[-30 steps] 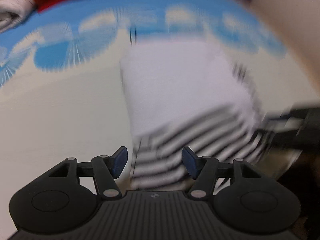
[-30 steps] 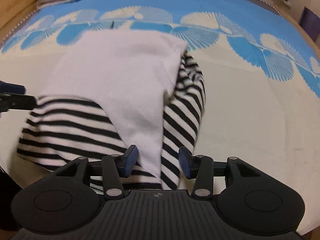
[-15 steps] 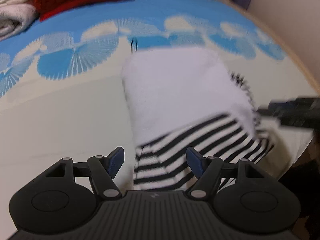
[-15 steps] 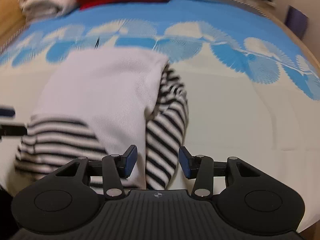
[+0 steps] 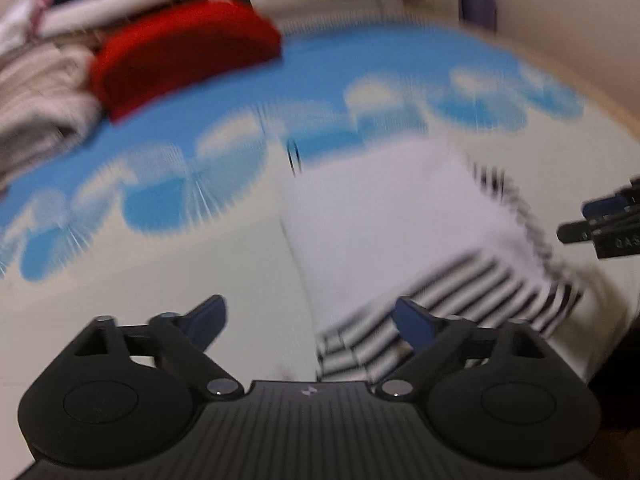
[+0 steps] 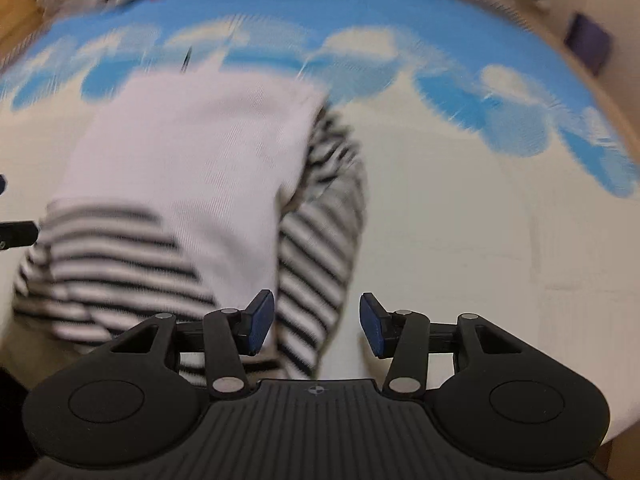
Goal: Fold small clothes
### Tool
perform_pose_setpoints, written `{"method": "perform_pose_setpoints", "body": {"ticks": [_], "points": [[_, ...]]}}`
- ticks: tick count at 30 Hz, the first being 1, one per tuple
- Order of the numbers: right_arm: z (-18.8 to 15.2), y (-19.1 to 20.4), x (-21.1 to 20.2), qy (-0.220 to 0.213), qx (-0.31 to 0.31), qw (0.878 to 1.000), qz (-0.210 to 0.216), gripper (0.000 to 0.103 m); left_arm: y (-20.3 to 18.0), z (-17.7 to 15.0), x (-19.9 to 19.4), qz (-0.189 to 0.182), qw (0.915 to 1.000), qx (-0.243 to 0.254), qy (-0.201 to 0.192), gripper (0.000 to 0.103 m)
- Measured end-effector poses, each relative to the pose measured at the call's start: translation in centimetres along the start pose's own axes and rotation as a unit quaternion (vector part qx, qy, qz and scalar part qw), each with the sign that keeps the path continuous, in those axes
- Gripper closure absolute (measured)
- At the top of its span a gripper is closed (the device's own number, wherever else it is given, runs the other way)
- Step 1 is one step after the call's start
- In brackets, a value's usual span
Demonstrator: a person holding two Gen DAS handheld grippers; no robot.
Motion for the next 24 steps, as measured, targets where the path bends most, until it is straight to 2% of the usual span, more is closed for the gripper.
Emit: {"method": "perform_pose_setpoints", "body": {"ticks": [2,4,5,12,15,18,24], "points": [[0.6,-0.7,-2.6,-0.043,0.016,0.999,-0.004,0.032,0.5,0.9,-2.4,0.021,0.9987,-0.028,-0.036,0.001],[0.8,-1.2,-5.0,-0.083,0.030,0.996,-0.005,0.021,0.4,1.3,-4.4,0.031,0.9969,-0.043,-0.057,0.001],[0.6,-1.4,-6.4,-0.101,0.041,0.994,-0.001,0.019,0.0,1.2,-5.6,0.033,0.9963,-0.048,-0.063,0.000],[-2.4,-0.8,-11.2,-0.151,0.064,0.986,0.008,0.016,-2.3,-2.1,-10.2,0.027,0.9949,-0.078,-0.059,0.000],[-4.0,0.0,-12.4,-0.149,0.066,0.987,0.008,0.016,-3.2,-4.7,-10.5,0.031,0.9937,-0.104,-0.029,0.000],[-5.3,0.8,-12.8,-0.141,0.060,0.988,0.002,0.015,-4.0,-6.0,-10.1,0.005,0.9907,-0.136,0.004,0.000],[-6.4,1.8,-12.4,-0.125,0.029,0.992,-0.001,0.014,-3.9,-6.1,-9.0,0.021,0.9908,-0.134,0.009,0.000]]}}
Point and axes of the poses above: each gripper's, at about its wrist camera, not at the fingertips, and x roughly the way its jaws point, y to its left, z to its top, the point moved 7 cm from there along x, roughly the way its jaws point
